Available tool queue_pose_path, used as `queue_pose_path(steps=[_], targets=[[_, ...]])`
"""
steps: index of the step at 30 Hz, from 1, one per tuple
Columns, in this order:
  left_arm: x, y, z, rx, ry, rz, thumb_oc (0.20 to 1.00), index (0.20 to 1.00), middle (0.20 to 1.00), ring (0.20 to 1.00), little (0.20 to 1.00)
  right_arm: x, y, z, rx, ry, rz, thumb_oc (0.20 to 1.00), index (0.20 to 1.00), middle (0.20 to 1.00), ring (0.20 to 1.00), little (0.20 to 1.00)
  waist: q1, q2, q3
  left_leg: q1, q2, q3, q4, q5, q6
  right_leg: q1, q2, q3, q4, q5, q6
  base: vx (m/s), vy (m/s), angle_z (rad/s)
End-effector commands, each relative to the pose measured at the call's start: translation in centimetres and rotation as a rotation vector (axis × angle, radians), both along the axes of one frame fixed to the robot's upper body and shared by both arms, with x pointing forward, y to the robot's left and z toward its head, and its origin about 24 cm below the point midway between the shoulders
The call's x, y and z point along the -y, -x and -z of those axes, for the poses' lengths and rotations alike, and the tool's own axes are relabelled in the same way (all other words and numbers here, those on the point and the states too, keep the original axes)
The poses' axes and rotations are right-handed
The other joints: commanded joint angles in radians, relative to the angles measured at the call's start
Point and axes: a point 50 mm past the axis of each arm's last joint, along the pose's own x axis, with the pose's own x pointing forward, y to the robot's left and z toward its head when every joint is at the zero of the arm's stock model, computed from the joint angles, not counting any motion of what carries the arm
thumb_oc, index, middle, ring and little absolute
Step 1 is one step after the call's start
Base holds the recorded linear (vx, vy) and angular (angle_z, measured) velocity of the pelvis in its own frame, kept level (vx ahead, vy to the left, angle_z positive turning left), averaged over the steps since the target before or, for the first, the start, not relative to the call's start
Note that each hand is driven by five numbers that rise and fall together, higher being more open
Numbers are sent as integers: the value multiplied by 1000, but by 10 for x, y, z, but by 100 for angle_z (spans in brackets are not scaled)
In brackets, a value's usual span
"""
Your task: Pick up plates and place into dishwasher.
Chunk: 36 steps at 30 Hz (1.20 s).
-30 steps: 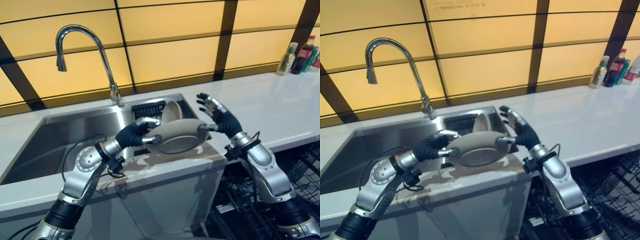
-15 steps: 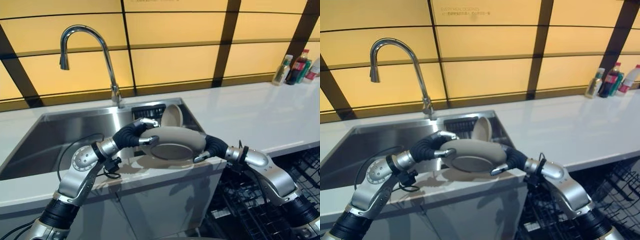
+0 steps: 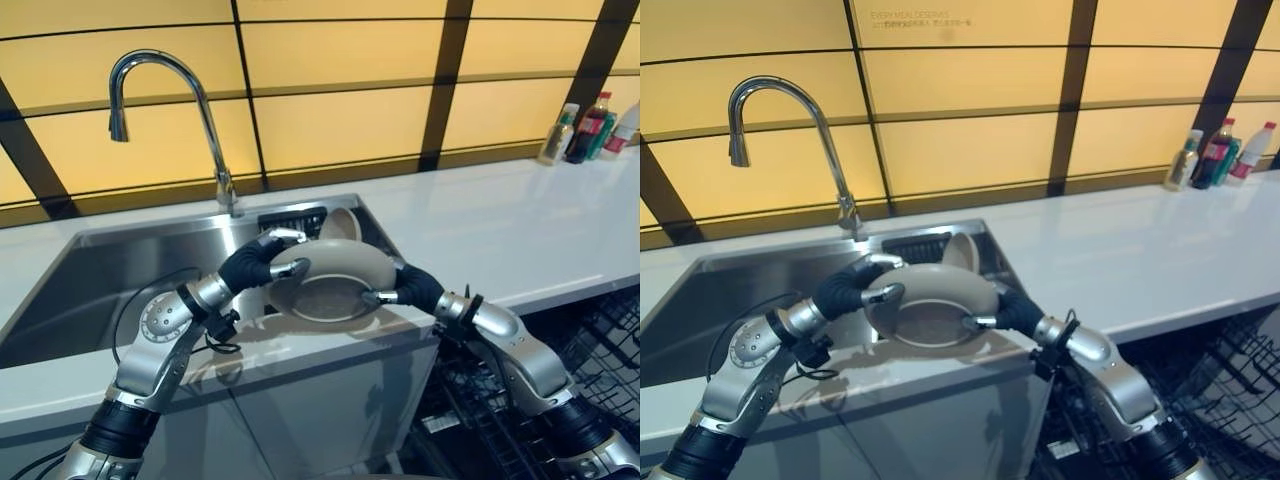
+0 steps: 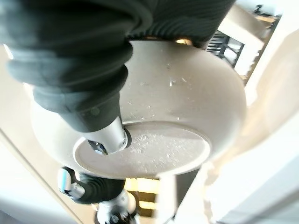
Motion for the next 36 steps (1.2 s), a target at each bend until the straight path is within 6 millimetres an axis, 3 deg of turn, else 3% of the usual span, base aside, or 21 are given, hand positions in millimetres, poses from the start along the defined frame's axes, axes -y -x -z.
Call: queue_pose_path(steps=[1,14,15,16,17,18,25,32,36], targets=[[12,-1,-7,33,81,59,200,200,200,200,200,1,-12,-16,63,-160,140,200,200,200,200,200,45,-24,-37,-21,-23,0,6,-101,16,-24,-49,-4,5,-52,96,0,0,0],[5,-5,-2,4,121,-13,200,200,200,200,200,14,-14,-14,97,-129,240,200,200,200,200,200,29,-21,-42,-24,-15,25,6,-99,11,-31,-43,1,5,-54,91,-32,-15,-1],[5,-5,-2,-1,128,-24,329,329,329,329,329,15,-15,-15,103,-123,245,200,200,200,200,200,28,-21,-43,-24,-14,27,6,-98,10,-31,-43,2,5,-55,90,-71,-28,-5],[4,-6,-1,-4,134,-38,567,567,567,567,567,17,-16,-16,110,-117,254,200,200,200,200,200,28,-22,-43,-25,-13,30,6,-98,10,-32,-42,3,5,-56,89,-58,-23,-6],[4,-6,-2,-4,136,-44,884,884,884,884,884,17,-16,-17,113,-116,260,200,200,200,200,200,27,-22,-43,-25,-12,31,6,-98,10,-32,-41,4,5,-56,88,-72,-29,-5],[2,-7,-2,-3,140,-63,1000,1000,1000,1000,1000,19,-17,-19,123,-115,274,200,200,200,200,200,26,-23,-43,-25,-12,34,6,-97,10,-33,-40,5,5,-57,87,-84,-33,-4],[-10,-15,-8,-7,234,-219,1000,1000,1000,1000,1000,35,-28,-41,245,-34,392,200,200,200,200,200,17,-26,-44,-28,-6,53,6,-93,7,-40,-34,16,5,-58,80,-90,-27,-7],[-22,-18,-14,16,271,-334,1000,1000,1000,1000,1000,61,-33,-69,385,58,522,200,200,200,200,200,-3,-35,-40,-32,-5,75,6,-93,7,-52,-24,39,5,-61,74,-70,-33,-13],[-30,-19,-16,16,277,-372,1000,1000,1000,1000,1000,79,-33,-75,425,129,593,200,200,200,200,200,-19,-37,-40,-31,-5,89,6,-97,8,-59,-17,57,5,-62,73,-45,-42,-22]])
